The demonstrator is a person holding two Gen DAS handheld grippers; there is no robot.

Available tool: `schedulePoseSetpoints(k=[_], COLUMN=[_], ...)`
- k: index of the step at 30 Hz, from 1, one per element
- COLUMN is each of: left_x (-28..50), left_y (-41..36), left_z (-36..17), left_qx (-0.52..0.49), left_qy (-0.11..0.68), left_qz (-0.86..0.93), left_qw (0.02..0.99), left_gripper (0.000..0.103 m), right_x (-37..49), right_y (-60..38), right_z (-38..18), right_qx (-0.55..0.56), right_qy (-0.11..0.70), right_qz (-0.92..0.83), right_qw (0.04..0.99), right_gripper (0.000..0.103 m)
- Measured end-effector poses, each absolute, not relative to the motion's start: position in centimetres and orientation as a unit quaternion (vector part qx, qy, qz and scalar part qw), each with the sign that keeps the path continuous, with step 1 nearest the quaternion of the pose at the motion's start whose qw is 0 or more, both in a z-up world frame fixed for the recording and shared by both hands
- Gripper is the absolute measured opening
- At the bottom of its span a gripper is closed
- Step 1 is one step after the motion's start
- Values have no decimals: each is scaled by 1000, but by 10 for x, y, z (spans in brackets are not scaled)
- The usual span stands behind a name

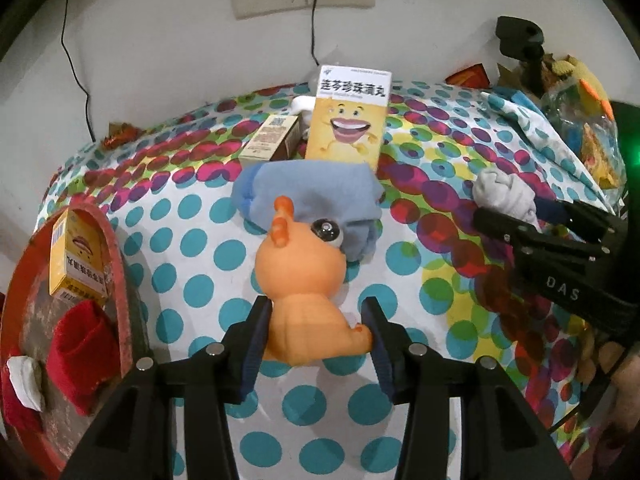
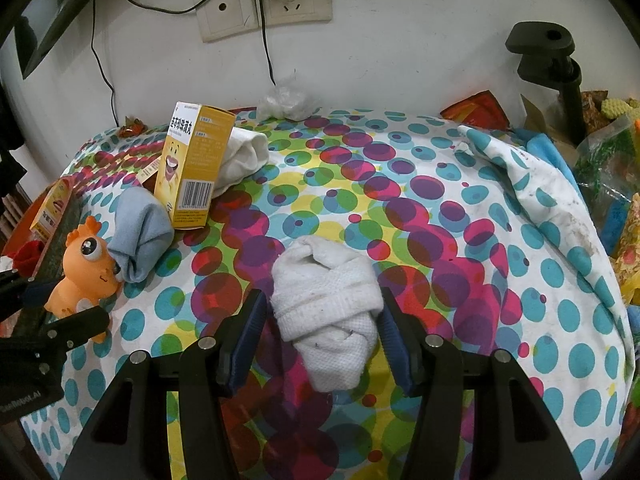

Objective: Organize objects
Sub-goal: 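Lift the orange toy and carry it toward the red tray with the left gripper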

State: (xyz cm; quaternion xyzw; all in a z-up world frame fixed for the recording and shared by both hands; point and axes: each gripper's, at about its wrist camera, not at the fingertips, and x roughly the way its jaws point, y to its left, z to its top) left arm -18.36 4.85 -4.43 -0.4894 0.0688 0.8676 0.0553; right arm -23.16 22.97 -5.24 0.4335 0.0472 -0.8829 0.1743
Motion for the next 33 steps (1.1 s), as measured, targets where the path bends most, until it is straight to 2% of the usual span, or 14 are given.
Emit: schedulePoseSetpoints(k=[9, 23, 33], left_x=[-171, -141, -114], left_y=[60, 60, 42], left_z=[-47, -45, -42], left_qx=[-465, -453, -450], left_qy=[115, 101, 62], left_qz=[876, 884, 889], left_qw=[54, 55, 53], left_gripper=[47, 46, 45], right_x=[-231, -232, -233], right_y=[227, 224, 223], right_z=[-52, -53, -53], right_qx=[434, 434, 433], right_qy=[54, 69, 75], right_qz=[-883, -883, -883], right_qw=[172, 166, 163], right_gripper=[53, 53, 53])
